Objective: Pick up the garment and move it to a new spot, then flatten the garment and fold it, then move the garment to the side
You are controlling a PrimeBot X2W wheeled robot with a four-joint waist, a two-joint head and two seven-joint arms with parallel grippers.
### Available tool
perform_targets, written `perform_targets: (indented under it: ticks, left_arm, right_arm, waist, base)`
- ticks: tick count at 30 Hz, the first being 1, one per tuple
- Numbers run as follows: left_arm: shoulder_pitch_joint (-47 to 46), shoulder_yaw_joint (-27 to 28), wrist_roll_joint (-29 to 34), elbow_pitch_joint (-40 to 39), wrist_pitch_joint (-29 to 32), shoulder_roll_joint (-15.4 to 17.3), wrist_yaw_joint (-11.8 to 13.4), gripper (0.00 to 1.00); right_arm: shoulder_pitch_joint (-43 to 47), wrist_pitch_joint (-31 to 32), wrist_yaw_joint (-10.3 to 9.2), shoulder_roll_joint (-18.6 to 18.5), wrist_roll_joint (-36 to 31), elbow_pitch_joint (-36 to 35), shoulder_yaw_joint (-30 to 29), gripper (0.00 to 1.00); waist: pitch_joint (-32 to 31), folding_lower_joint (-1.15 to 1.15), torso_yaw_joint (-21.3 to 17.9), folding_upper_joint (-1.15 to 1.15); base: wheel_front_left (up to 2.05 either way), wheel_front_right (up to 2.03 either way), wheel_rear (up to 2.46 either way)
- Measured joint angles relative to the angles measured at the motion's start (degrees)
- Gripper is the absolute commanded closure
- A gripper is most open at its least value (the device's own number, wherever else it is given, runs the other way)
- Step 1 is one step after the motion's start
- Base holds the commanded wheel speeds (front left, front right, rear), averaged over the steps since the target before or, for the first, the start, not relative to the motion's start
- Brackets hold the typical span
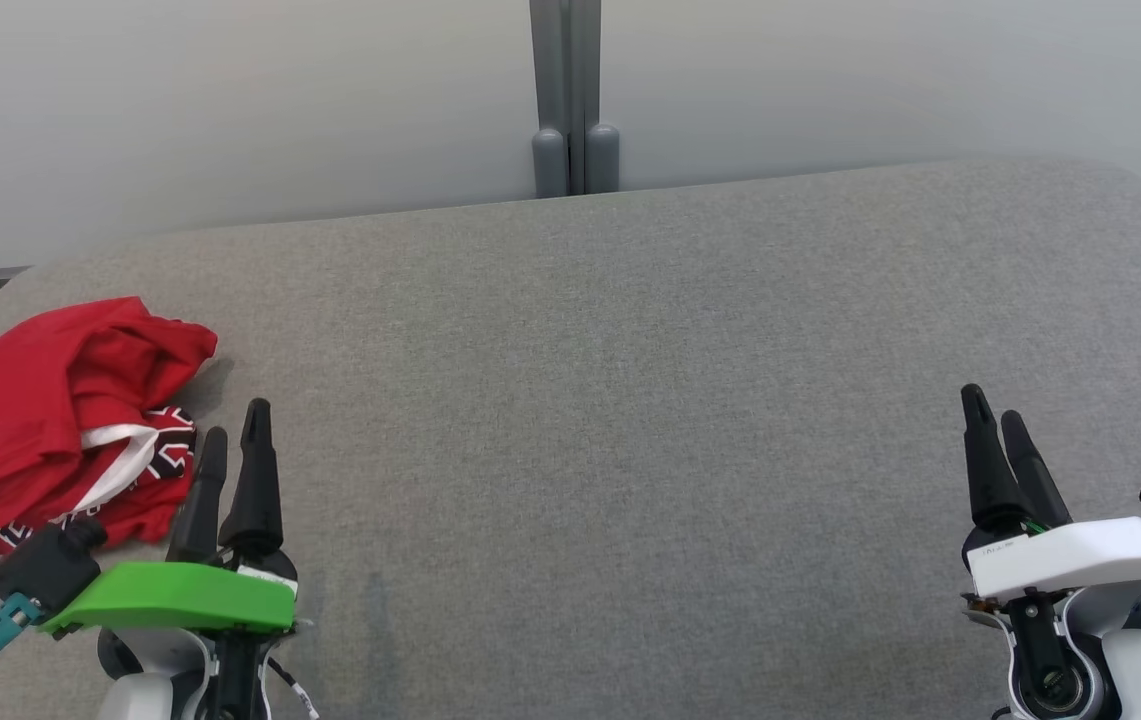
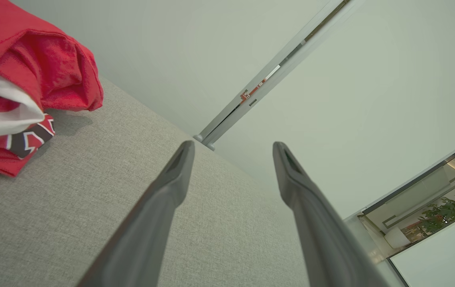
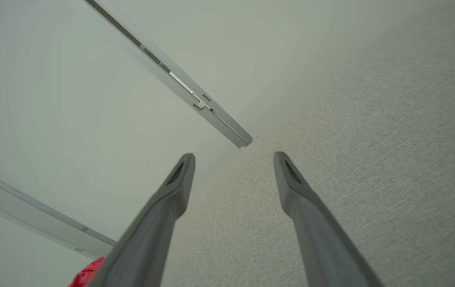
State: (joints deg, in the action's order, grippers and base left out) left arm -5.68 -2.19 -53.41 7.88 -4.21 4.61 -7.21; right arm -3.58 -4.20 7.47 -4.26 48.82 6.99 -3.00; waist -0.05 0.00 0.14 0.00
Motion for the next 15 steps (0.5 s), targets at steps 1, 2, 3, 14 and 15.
perform_targets:
  ticks: [1,2,3,14,15]
  left_arm:
    - [0.0,-0.2,1.2,-0.1,-0.3,0.2,0.0,0.00]
    - [0.0,-0.4,2.3,-0.1,-0.5,0.3,0.0,0.00]
    - [0.0,-0.7,3.7,-0.1,-0.7,0.5,0.0,0.00]
    - [0.2,-2.2,14.2,-0.1,-2.5,1.3,0.0,0.00]
    - [0.2,-2.2,15.1,0.0,-2.7,1.4,0.0,0.00]
  right_arm:
    - [0.0,-0.3,0.00,0.0,-1.1,0.0,0.0,0.00]
    - [0.0,-0.5,0.00,0.0,-2.2,-0.1,0.0,0.00]
    - [0.1,-0.5,0.00,0.0,-3.4,-0.2,0.0,0.00]
    - [0.6,-2.3,0.00,-0.1,-14.1,-1.5,0.6,0.00]
    - [0.6,-2.6,0.00,-0.1,-14.9,-1.7,0.6,0.00]
  waist:
    - [0.0,0.00,0.0,0.00]
    - [0.0,0.00,0.0,0.00]
    - [0.0,0.00,0.0,0.00]
    - [-0.1,0.00,0.1,0.00]
    - [-0.1,0.00,0.1,0.00]
  base:
    - [0.00,0.00,0.00]
    - [0.00,0.00,0.00]
    - [0.00,0.00,0.00]
    - [0.00,0.00,0.00]
    - [0.00,0.00,0.00]
